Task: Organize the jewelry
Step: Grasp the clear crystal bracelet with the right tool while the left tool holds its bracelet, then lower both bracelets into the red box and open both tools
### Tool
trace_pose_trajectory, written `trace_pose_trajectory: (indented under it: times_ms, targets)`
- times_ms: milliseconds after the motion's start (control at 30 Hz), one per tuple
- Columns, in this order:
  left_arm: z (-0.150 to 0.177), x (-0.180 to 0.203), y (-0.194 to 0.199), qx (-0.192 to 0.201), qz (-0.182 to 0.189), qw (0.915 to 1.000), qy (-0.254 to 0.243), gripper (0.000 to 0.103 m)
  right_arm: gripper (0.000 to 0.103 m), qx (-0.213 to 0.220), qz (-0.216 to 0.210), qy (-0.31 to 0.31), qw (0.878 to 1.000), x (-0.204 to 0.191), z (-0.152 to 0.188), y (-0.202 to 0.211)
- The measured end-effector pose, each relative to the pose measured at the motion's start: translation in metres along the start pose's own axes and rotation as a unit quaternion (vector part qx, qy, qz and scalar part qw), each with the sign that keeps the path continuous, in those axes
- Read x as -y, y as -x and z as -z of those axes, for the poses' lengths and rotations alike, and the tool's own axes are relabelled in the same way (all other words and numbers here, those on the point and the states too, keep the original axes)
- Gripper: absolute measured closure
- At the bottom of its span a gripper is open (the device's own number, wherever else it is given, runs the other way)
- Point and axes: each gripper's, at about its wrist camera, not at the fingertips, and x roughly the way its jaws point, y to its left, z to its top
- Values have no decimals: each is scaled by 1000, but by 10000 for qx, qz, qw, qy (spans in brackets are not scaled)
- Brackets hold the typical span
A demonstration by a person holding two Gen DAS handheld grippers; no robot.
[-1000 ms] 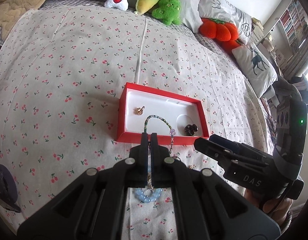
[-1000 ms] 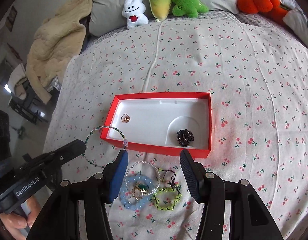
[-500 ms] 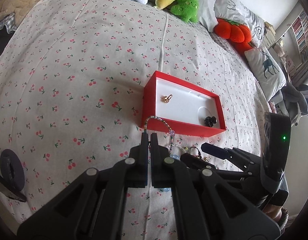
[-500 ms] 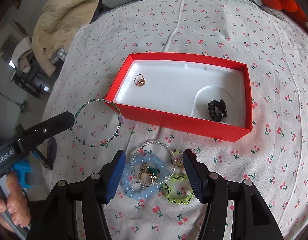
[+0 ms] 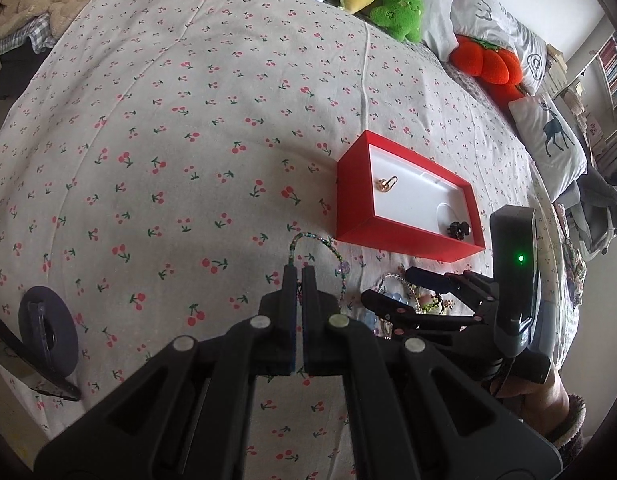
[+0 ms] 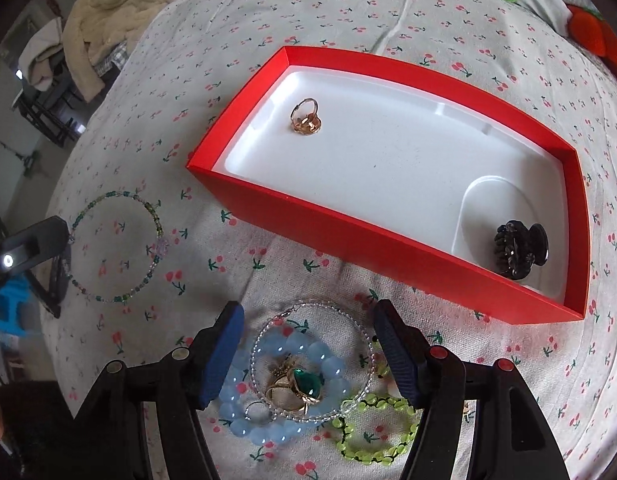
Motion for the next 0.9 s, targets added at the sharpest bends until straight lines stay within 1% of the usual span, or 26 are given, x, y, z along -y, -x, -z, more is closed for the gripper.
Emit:
trace_pose_trajectory:
  times_ms: [100, 233, 300, 367, 400, 500, 567, 600, 700, 767, 800, 833, 867, 900]
  targets:
    - [0, 2, -1, -27, 12, 10000, -37, 101, 34, -102, 68, 146, 9998, -4, 3, 0]
    - [1, 5, -4, -71, 8, 9999, -89, 101, 34, -198, -23, 139, 9997, 0, 3, -1]
    - [2, 6, -5, -88, 2, 9999, -106, 101, 36, -197, 11, 143, 9997, 0, 2, 0]
    - [2, 6, -5, -96, -3, 9999, -100, 101, 42, -175, 85, 183, 9996, -1, 1, 1]
    - [2, 6, -5, -94, -4, 9999, -92, 101, 46, -162, 73, 176, 9997, -2, 1, 2]
    - [1, 6, -4, -64, 13, 10000, -72, 101, 53, -114, 0, 136, 9998, -1, 1, 6]
    - [1, 6, -2, -39, 28, 10000, -65, 101, 62, -57, -92, 98, 9999, 0, 2, 10]
    - [1, 6, -2, -32, 29, 10000, -63, 101, 68, -64, -113, 76, 9999, 0, 2, 11]
    - [1, 5, -2, -35, 23, 10000, -42, 101, 70, -45, -47, 63, 10000, 2, 2, 14]
    - [1, 5, -3, -39, 10, 10000, -43, 101, 74, 5, -26, 65, 10000, 4, 3, 16]
    - [1, 5, -3, -40, 8, 10000, -46, 101, 83, 35, 7, 91, 10000, 5, 4, 18]
    - [1, 5, -3, -41, 7, 10000, -49, 101, 88, 61, 18, 92, 9999, 5, 3, 19]
    - [1, 6, -3, -40, 5, 10000, -53, 101, 89, 68, 11, 81, 9999, 12, 10, 22]
    - [1, 6, -3, -39, 2, 10000, -54, 101, 91, 74, 29, 69, 9999, 11, 9, 21]
